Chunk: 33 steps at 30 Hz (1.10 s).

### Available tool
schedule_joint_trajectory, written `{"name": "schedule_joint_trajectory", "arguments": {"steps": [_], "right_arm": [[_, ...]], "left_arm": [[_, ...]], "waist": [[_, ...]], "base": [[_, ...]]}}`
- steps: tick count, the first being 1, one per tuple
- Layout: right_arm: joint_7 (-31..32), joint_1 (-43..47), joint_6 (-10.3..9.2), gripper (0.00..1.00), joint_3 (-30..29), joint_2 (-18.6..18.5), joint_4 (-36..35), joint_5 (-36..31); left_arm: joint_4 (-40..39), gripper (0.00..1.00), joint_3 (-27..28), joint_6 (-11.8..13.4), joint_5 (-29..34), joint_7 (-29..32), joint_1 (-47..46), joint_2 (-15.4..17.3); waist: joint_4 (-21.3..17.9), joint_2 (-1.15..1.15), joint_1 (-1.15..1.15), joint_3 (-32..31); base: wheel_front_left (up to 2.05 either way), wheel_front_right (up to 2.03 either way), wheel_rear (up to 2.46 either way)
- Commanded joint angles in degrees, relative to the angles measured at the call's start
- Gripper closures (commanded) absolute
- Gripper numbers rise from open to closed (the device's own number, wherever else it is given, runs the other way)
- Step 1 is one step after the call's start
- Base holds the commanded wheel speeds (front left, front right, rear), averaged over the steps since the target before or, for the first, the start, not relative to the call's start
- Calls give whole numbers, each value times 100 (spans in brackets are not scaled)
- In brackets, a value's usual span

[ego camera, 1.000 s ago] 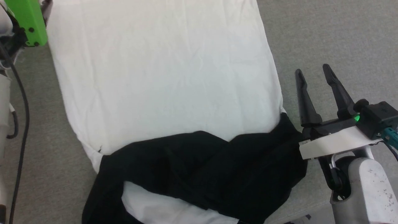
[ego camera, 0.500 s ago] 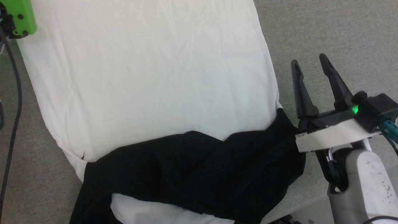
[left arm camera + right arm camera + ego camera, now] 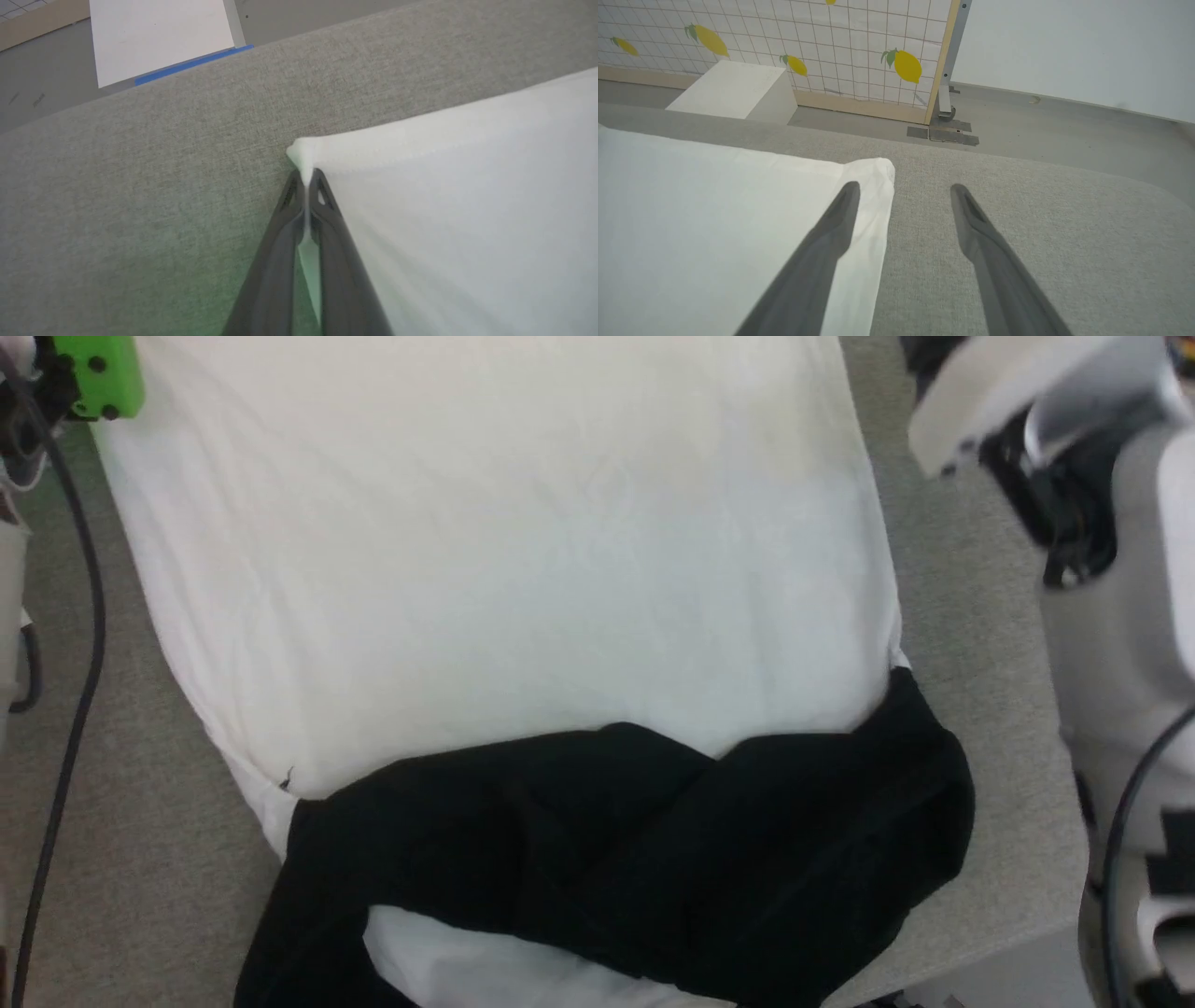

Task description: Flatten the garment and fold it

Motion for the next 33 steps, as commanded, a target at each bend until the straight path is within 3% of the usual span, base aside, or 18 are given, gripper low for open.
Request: {"name": "schedule_joint_trajectory", "arguments": {"steps": [1,10,18,19,21,22,23,24,27,33], "right_arm": [[225,-320,-9,0,-10,8,280,48],[1637,-1875,-9,0,-399,-24,2192,-515],[2625,-2387,-9,0,-898,106,2874,-935],[2753,-2413,-9,7,-946,112,2922,-990],[2979,-2445,-9,59,-1046,125,2978,-1076],[3050,-2454,-9,68,-1075,132,2981,-1110],[3081,-2472,-9,95,-1110,132,2950,-1156],[3063,-2484,-9,100,-1130,124,2908,-1205],[2872,-2495,-9,100,-1206,108,2756,-1345],[1887,-2544,-9,100,-1257,90,2457,-1558]], "left_arm": [[131,100,-63,-48,2,-11,41,-40],[166,100,-274,-327,-85,-400,-239,-464],[222,100,-420,-517,-131,-655,-403,-680],[236,100,-424,-530,-145,-684,-412,-699],[268,100,-426,-539,-167,-730,-425,-728],[281,100,-425,-538,-178,-748,-428,-740],[290,100,-417,-535,-188,-781,-439,-750],[291,100,-411,-533,-182,-833,-453,-749],[281,100,-429,-514,-7,-1181,-535,-664],[363,100,-324,-288,388,-2367,-782,-573]], "waist": [[181,0,0,80],[756,0,0,318],[1057,0,0,485],[1074,0,0,491],[1100,0,0,502],[1111,0,0,506],[1120,0,0,520],[1126,0,0,534],[1131,0,0,574],[1115,0,0,598]], "base": [[0,0,0],[0,0,0],[0,0,0],[0,0,0],[0,0,0],[0,0,0],[0,0,0],[0,0,0],[0,0,0],[0,0,0]]}}
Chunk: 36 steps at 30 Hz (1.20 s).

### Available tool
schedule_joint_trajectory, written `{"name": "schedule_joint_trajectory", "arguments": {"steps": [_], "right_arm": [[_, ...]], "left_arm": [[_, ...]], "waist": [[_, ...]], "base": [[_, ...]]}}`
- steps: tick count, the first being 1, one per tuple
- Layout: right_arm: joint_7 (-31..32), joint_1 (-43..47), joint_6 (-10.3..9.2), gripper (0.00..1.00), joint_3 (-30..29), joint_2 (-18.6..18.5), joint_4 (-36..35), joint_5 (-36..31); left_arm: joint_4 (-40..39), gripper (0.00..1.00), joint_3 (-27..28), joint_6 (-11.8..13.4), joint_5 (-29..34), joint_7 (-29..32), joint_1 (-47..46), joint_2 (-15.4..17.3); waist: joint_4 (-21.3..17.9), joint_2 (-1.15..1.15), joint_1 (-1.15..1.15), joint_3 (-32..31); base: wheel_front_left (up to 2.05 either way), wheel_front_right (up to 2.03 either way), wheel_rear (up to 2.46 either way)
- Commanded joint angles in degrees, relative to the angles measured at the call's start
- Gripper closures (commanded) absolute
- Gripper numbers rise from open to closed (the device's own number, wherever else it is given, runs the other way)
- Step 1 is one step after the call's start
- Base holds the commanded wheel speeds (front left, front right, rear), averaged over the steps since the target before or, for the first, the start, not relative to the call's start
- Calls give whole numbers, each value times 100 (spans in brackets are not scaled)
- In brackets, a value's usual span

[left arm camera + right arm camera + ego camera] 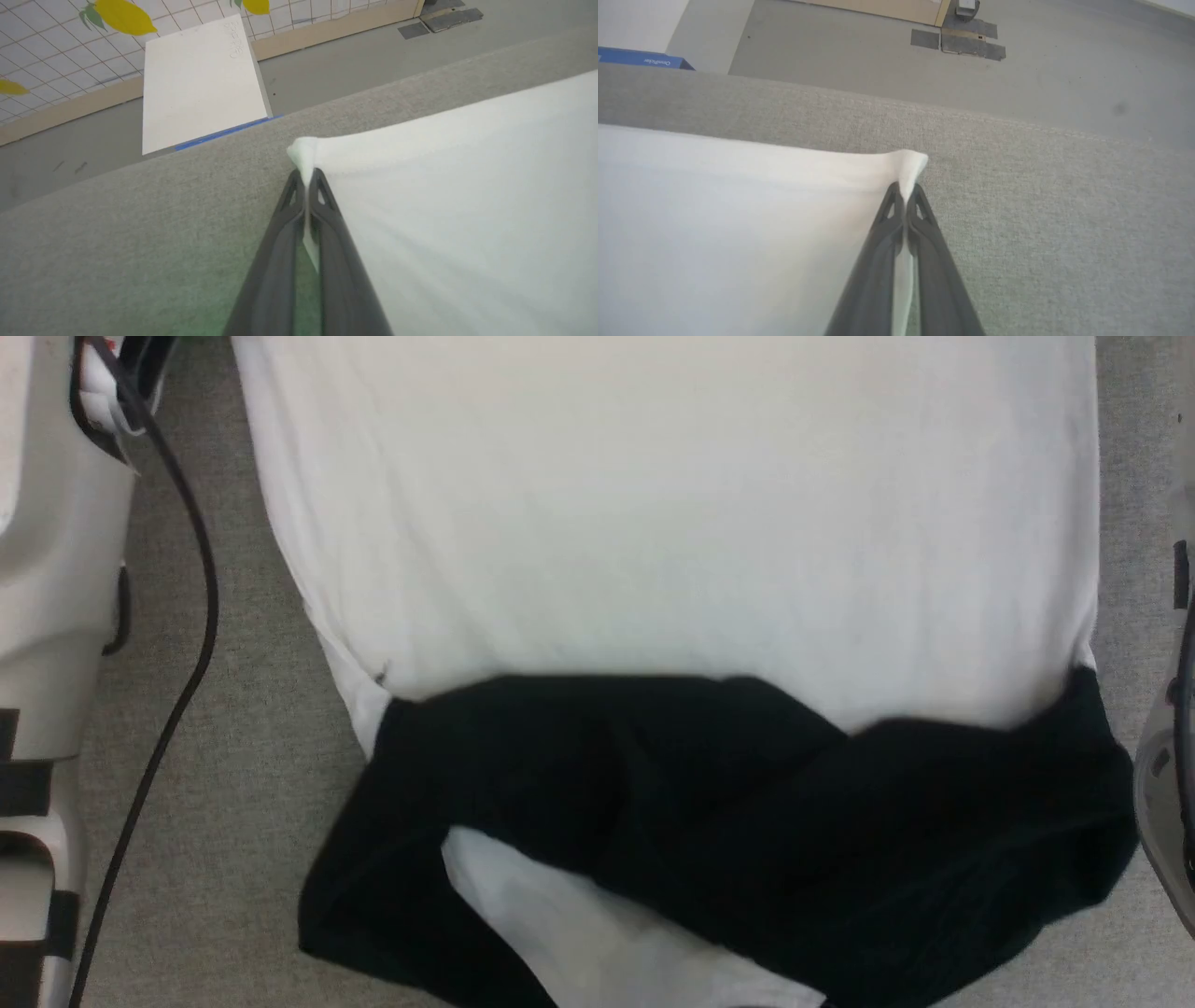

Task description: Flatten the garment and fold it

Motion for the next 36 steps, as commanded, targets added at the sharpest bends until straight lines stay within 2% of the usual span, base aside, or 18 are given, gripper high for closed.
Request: {"name": "schedule_joint_trajectory", "arguments": {"steps": [1,5,8,11,14,19,22,26,30,36], "right_arm": [[-256,9,-12,100,12,-44,-58,-69],[-1191,-55,-12,100,136,-80,-117,-46],[-1856,-52,-12,100,331,-114,-115,108],[-2416,106,-12,100,605,-194,-98,399],[-2782,430,-12,100,978,-343,-195,799],[-3244,1482,-12,100,1581,-779,-870,1558],[-3369,2292,-12,100,1829,-1043,-1488,1925],[-3296,3876,-12,100,1816,-1397,-2632,2198],[-3019,5081,-12,100,1438,-1462,-3408,2198],[-2507,6686,-12,100,848,-1311,-4289,2143]], "left_arm": [[75,100,83,145,141,-296,-179,156],[188,100,151,352,355,-1121,-307,146],[250,100,199,362,371,-1627,-327,121],[254,100,262,283,273,-2108,-175,95],[139,100,261,85,134,-2482,181,99],[-337,100,313,-37,-83,-2949,1203,258],[-811,100,340,24,-190,-3047,1951,372],[-1757,100,411,284,-475,-3053,3508,498],[-2413,100,349,411,-736,-2939,4762,567],[-3045,100,223,543,-1201,-2819,6202,482]], "waist": [[-5,0,0,-9],[9,0,0,-79],[36,0,0,-190],[74,0,0,-403],[127,0,0,-699],[188,0,0,-1408],[212,0,0,-1842],[225,0,0,-2579],[256,0,0,-2975],[381,0,0,-3373]], "base": [[0,0,0],[0,0,0],[0,0,0],[0,0,0],[0,0,0],[0,0,0],[0,0,0],[0,0,0],[0,0,0],[0,0,0]]}}
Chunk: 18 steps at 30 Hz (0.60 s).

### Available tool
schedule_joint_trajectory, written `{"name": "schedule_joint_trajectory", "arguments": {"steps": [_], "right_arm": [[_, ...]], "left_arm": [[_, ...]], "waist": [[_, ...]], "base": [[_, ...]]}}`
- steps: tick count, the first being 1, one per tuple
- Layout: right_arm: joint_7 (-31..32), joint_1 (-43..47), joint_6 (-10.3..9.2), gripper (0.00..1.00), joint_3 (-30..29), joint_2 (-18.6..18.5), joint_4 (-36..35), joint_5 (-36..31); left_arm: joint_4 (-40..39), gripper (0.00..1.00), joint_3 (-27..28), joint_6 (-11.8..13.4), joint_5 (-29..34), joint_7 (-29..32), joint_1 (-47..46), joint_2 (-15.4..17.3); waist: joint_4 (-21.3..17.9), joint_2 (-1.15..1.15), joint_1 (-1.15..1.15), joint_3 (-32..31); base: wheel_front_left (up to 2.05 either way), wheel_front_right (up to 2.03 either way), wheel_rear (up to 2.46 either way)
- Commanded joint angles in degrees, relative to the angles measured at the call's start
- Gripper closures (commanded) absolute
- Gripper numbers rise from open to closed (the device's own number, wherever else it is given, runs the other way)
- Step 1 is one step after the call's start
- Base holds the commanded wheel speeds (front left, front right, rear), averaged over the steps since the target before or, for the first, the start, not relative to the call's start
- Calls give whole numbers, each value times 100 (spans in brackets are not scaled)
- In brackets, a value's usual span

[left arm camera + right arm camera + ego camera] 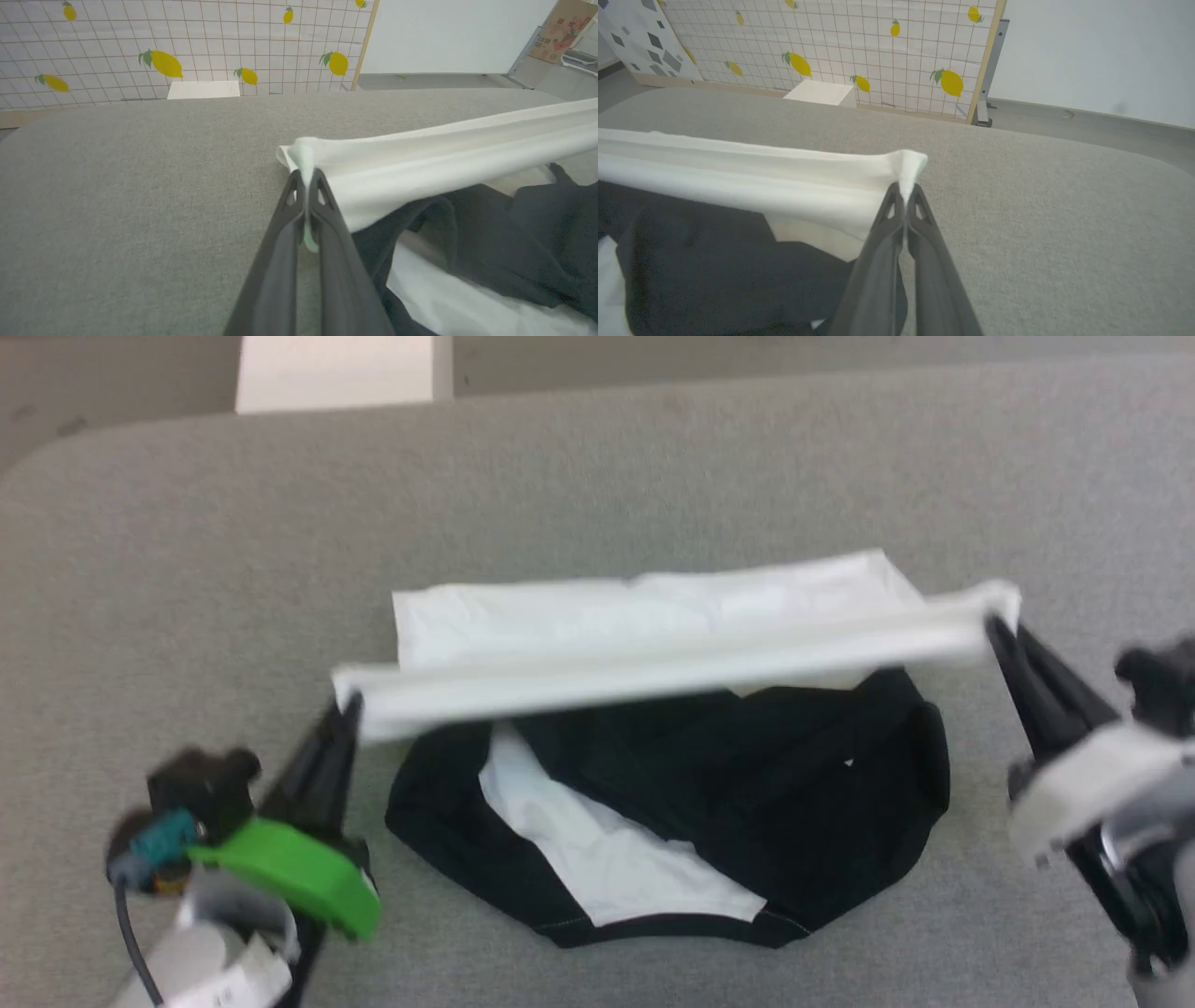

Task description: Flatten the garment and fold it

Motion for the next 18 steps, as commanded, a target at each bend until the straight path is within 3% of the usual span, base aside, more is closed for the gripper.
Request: {"name": "schedule_joint_trajectory", "arguments": {"steps": [1,10,18], "right_arm": [[66,280,-12,100,-190,53,-159,-42],[521,1754,-12,100,-842,579,-801,-327],[794,2235,-12,100,-762,834,-183,-454]], "left_arm": [[-71,100,4,66,-109,7,239,-3],[-254,100,-97,65,-443,-97,1225,-53],[428,100,-614,-317,-447,107,1369,-102]], "waist": [[172,0,0,-513],[244,0,0,-852],[263,0,0,-826]], "base": [[0,0,0],[0,0,0],[0,0,0]]}}
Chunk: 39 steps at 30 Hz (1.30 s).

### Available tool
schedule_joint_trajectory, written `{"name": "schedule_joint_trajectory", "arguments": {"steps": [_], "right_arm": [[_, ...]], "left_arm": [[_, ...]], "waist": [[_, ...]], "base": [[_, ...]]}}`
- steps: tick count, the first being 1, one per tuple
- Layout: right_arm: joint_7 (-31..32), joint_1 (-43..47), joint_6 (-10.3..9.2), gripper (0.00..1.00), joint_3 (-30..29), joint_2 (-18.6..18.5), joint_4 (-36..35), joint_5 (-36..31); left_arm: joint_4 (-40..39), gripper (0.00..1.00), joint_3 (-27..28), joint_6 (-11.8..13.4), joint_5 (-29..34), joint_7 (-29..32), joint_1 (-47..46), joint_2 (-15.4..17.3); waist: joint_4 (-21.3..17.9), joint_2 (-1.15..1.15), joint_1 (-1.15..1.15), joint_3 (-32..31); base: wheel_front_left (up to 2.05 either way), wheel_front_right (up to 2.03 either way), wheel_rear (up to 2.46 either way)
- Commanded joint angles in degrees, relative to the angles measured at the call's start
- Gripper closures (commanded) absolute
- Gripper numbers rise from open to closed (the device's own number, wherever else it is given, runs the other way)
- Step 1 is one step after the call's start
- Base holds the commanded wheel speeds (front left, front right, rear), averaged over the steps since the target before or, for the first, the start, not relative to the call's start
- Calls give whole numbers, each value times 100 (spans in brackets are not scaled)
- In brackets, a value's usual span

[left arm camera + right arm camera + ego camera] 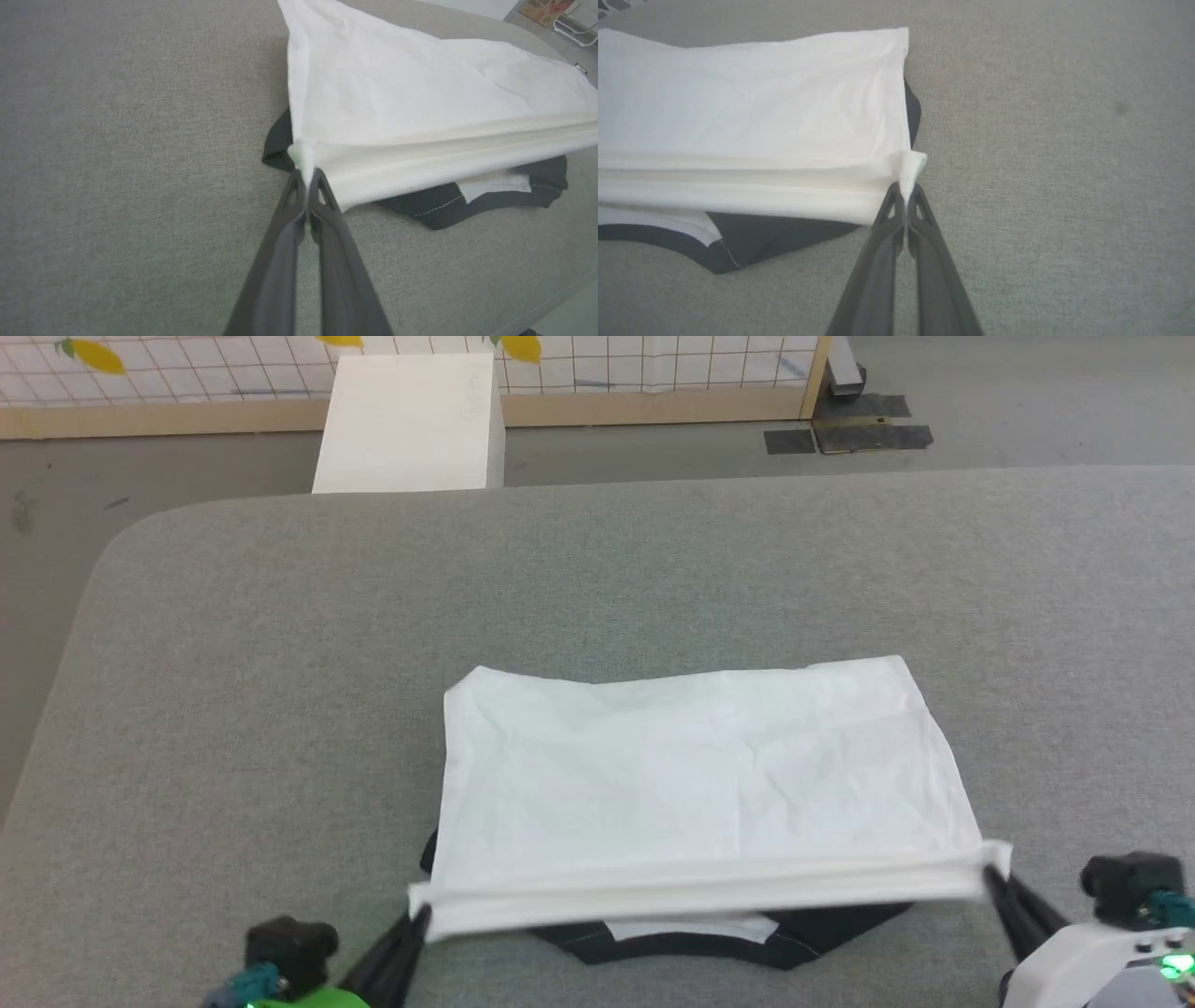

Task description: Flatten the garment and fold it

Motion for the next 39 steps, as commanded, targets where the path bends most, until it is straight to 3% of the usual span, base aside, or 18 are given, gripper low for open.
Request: {"name": "schedule_joint_trajectory", "arguments": {"steps": [1,6,7,8,9,16,21,25,32,39], "right_arm": [[-6,29,-13,100,21,27,135,-15],[46,-62,-13,100,124,146,674,13],[64,-78,-13,95,116,185,753,22],[69,-88,-13,64,112,213,796,28],[86,-90,-13,0,116,238,838,38],[-171,-59,-13,0,-123,434,628,136],[-373,-95,-13,0,-412,611,243,419],[-261,-254,-13,0,-648,721,174,864],[498,-938,-13,0,-1128,783,956,1556],[1048,-1812,-13,0,-1375,786,2165,2041]], "left_arm": [[143,100,-46,-52,-1,10,-59,-34],[626,100,-175,-129,9,-21,-245,-229],[721,51,-196,-127,21,-16,-275,-250],[792,11,-205,-115,19,-1,-293,-271],[856,0,-201,-109,-3,-12,-312,-307],[771,0,56,-31,-177,-426,-231,-422],[533,0,432,211,29,-937,-256,-363],[474,0,847,459,324,-1114,-468,-552],[253,0,1700,622,1290,-1136,-884,-1160],[279,0,2128,296,1937,-1137,-1116,-1701]], "waist": [[10,0,1,22],[22,0,1,57],[26,0,1,53],[29,0,1,46],[36,0,1,28],[83,0,1,-173],[128,0,1,-274],[165,0,1,-306],[187,0,1,-221],[247,0,1,-23]], "base": [[0,0,0],[0,0,0],[0,0,0],[0,0,0],[0,0,0],[0,0,0],[0,0,0],[0,0,0],[0,0,0],[0,0,0]]}}
